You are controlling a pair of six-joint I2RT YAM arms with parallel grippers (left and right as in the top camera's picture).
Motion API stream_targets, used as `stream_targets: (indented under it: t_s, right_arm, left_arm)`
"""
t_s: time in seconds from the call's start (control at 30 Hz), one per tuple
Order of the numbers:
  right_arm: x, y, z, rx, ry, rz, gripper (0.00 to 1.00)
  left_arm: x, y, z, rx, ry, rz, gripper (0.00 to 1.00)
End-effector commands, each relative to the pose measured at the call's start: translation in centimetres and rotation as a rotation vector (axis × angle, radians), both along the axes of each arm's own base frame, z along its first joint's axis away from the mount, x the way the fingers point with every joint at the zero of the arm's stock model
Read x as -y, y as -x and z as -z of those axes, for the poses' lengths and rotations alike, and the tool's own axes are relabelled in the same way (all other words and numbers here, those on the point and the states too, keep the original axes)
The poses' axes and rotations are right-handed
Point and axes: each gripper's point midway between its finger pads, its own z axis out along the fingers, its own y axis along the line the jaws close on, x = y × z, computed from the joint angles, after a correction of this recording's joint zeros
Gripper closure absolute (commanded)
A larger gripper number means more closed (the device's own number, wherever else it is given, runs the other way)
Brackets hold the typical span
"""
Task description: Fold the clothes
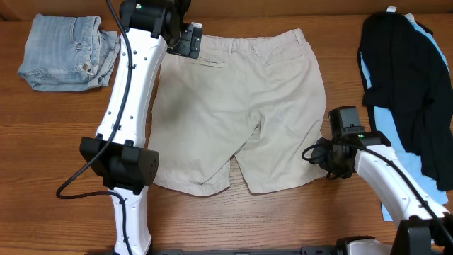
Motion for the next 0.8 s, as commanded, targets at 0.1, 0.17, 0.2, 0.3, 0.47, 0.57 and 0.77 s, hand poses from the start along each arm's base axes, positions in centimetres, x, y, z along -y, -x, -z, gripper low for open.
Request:
stream_targets:
  t_s: [0.1, 0.17, 0.2, 0.3, 0.47, 0.57, 0.77]
  right_arm:
    - [1.2, 0.2, 1.2, -0.034, 0.074, 0.016, 0.48]
    - [1.4, 0.1, 1.4, -0.038, 0.085, 0.017, 0.57]
    - [1.4, 0.0, 1.5, -0.037, 0.085, 0.018, 0.62]
    - [1.4, -0.3, 1.4, -0.024, 0.084, 0.019, 0.82]
    - [2.0, -0.3, 1.4, -0.022, 0.117, 0.060, 0.93]
    - [2.1, -0.3, 1.4, -0.021, 0.119, 0.065, 0.96]
    - [2.1, -0.3, 1.4, -0.018, 0.118, 0.065, 0.96]
  left_arm:
    - [-0.3, 0.3, -0.6, 0.002, 0.004, 0.011, 0.01]
    - [-0.3, 0.4, -0.5, 0.000, 0.003, 0.011, 0.00]
    - [-0.3, 0.4, -0.5, -0.001, 0.003, 0.011, 0.00]
    - [-0.3, 0.4, -0.5, -0.001, 0.002, 0.011, 0.00]
    - [-0.3, 0.4, -0.5, -0.001, 0.002, 0.011, 0.00]
    - [-0.3, 0.4, -0.5, -0.001, 0.002, 0.011, 0.00]
    - [-0.3, 0.4, -0.5, -0.001, 0.002, 0.011, 0.00]
